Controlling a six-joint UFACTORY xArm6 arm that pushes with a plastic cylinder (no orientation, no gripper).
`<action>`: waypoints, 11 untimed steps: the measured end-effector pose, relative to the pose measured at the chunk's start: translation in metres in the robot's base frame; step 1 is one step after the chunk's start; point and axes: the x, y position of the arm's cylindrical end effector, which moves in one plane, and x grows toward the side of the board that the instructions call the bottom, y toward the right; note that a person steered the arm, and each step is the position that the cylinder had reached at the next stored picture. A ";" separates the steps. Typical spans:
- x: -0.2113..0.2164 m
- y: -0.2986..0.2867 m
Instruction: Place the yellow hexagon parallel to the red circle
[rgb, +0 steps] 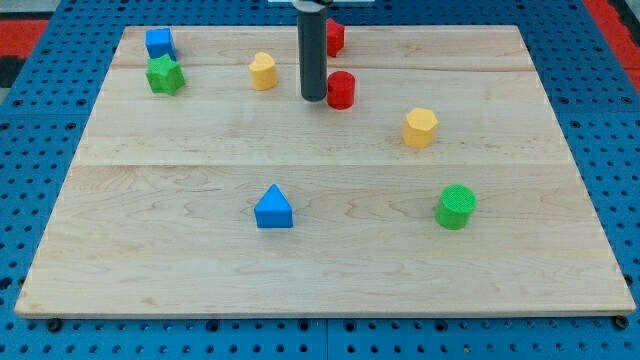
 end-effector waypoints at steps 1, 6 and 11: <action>0.019 0.006; 0.076 0.173; 0.043 0.216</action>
